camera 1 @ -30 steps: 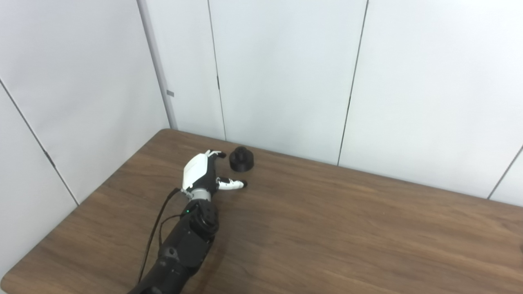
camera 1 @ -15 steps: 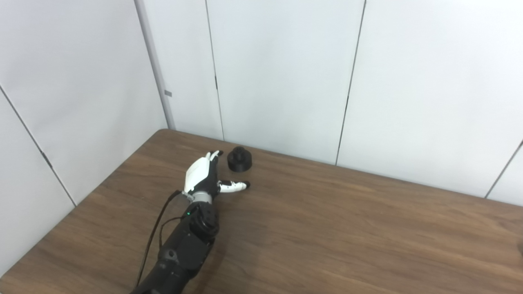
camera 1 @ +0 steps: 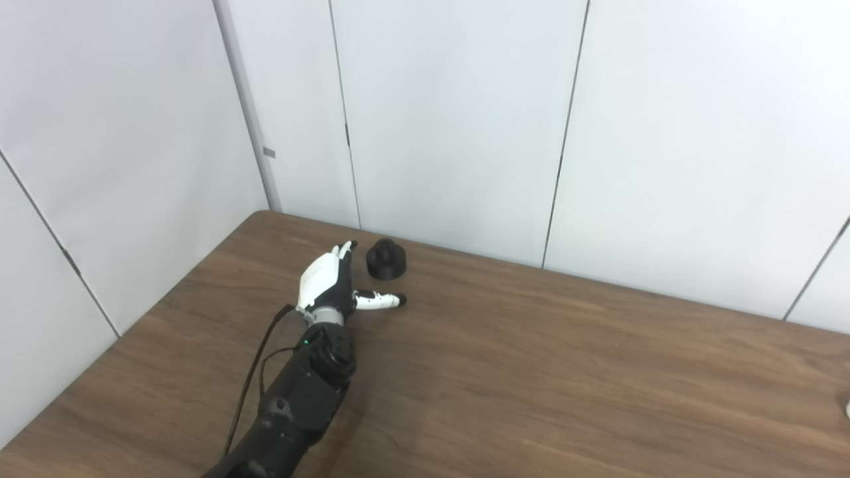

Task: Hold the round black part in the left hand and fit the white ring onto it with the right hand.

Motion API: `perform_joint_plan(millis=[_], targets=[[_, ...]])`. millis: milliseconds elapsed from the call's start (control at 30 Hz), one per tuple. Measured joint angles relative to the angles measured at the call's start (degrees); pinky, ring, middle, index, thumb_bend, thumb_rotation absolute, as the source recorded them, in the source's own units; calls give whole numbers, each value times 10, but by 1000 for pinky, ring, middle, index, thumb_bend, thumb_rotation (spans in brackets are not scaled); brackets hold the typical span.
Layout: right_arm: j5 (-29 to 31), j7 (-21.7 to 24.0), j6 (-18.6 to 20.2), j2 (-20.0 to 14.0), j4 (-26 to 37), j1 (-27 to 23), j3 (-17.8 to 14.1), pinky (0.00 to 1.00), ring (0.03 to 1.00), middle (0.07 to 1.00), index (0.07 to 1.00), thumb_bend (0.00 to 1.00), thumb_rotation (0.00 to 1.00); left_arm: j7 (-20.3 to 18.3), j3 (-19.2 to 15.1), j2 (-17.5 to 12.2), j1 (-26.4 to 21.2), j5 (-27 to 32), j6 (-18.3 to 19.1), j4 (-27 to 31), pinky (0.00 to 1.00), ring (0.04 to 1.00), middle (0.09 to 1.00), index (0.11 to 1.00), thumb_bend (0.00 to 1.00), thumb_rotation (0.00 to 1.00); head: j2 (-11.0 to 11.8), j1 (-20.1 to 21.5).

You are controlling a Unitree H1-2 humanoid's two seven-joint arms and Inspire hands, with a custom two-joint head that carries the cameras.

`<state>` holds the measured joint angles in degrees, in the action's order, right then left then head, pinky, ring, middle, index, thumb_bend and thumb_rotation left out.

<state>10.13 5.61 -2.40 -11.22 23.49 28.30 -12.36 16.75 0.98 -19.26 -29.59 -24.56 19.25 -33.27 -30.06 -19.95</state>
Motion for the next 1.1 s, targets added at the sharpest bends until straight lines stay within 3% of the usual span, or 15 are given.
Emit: perform_joint_plan(millis=[533,1100], targets=[[4,3,-19,0,4,26,1,921,968,949,918,842,892,5,17,0,-24,0,-6,-38,1000,972,990,937,1000,172,-1,11],[11,9,-30,0,19,58,3,919,964,946,907,808,898,26,26,4,-49,4,-58,-102,1000,965,983,910,1000,196,-6,25]])
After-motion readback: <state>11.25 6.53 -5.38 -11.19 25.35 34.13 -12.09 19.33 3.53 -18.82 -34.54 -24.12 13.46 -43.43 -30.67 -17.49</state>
